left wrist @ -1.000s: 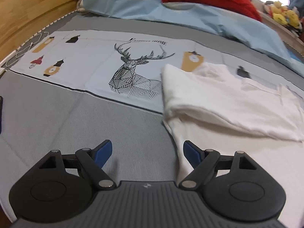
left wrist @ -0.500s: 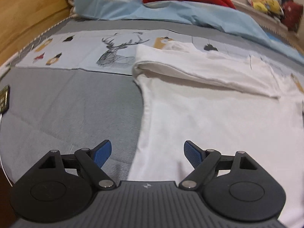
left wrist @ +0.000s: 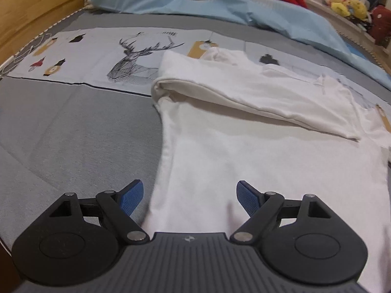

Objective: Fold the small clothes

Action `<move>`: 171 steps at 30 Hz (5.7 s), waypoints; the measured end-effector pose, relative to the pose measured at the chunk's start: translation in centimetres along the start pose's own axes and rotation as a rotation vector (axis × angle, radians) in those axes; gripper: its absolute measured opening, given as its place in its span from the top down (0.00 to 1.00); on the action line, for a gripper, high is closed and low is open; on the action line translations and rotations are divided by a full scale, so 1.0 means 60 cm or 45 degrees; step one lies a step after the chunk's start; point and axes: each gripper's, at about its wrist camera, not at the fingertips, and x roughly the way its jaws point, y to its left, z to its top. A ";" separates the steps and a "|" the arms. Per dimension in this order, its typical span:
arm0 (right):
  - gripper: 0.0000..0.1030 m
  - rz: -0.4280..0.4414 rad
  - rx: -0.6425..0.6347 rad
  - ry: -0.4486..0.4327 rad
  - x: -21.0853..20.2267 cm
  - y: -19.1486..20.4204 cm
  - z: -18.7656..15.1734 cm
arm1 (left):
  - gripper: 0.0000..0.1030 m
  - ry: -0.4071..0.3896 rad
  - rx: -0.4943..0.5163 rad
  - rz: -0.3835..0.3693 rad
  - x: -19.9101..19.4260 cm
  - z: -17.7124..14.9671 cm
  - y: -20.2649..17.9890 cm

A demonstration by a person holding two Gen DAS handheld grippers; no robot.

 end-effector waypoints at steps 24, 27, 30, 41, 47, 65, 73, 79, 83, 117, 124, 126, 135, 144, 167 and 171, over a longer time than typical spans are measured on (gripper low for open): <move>0.26 -0.496 1.084 -0.364 0.096 -0.463 0.145 | 0.15 -0.023 0.083 0.181 0.055 0.060 0.054; 0.26 -0.538 1.047 -0.388 0.121 -0.481 0.149 | 0.15 -0.018 0.083 0.190 0.062 0.065 0.057; 0.25 -0.577 0.940 -0.401 0.146 -0.492 0.172 | 0.15 -0.021 0.096 0.215 0.069 0.069 0.057; 0.96 -0.661 0.291 -0.582 0.141 -0.305 0.255 | 0.15 -0.087 0.013 0.242 0.046 0.092 0.110; 0.96 -0.306 -0.269 -0.642 0.182 0.051 0.261 | 0.15 -0.106 -0.137 0.318 0.037 0.113 0.189; 0.91 0.184 -0.966 -0.040 0.378 0.505 -0.137 | 0.15 -0.023 -0.608 0.209 0.016 0.100 0.390; 0.95 0.104 -0.535 -0.337 0.329 0.502 -0.016 | 0.15 -0.033 -0.623 0.180 0.011 0.097 0.389; 0.95 0.117 -0.660 -0.398 0.325 0.546 -0.029 | 0.15 -0.020 -0.641 0.133 0.016 0.101 0.382; 0.69 0.211 -1.008 0.053 0.377 0.579 -0.126 | 0.15 -0.014 -0.616 0.132 0.018 0.102 0.372; 0.75 -0.242 -0.344 0.283 0.511 0.152 0.190 | 0.15 0.034 -0.448 0.165 0.066 0.129 0.256; 0.97 -0.187 -0.209 0.112 0.460 0.094 0.216 | 0.15 0.035 -0.443 0.176 0.069 0.129 0.255; 0.97 -0.163 -0.062 0.069 0.440 0.050 0.235 | 0.15 0.040 -0.452 0.173 0.070 0.129 0.255; 0.45 -0.279 0.220 0.163 0.448 -0.030 0.233 | 0.15 0.041 -0.407 0.169 0.073 0.131 0.237; 0.46 -0.172 -0.315 0.147 0.349 0.077 0.165 | 0.15 0.032 -0.452 0.152 0.066 0.129 0.251; 0.37 -0.107 -0.148 0.289 0.044 0.040 -0.039 | 0.15 -0.018 0.090 -0.016 0.032 0.060 0.116; 0.37 -0.070 -0.157 0.279 0.011 0.044 -0.067 | 0.15 -0.012 0.188 -0.040 0.015 0.017 0.101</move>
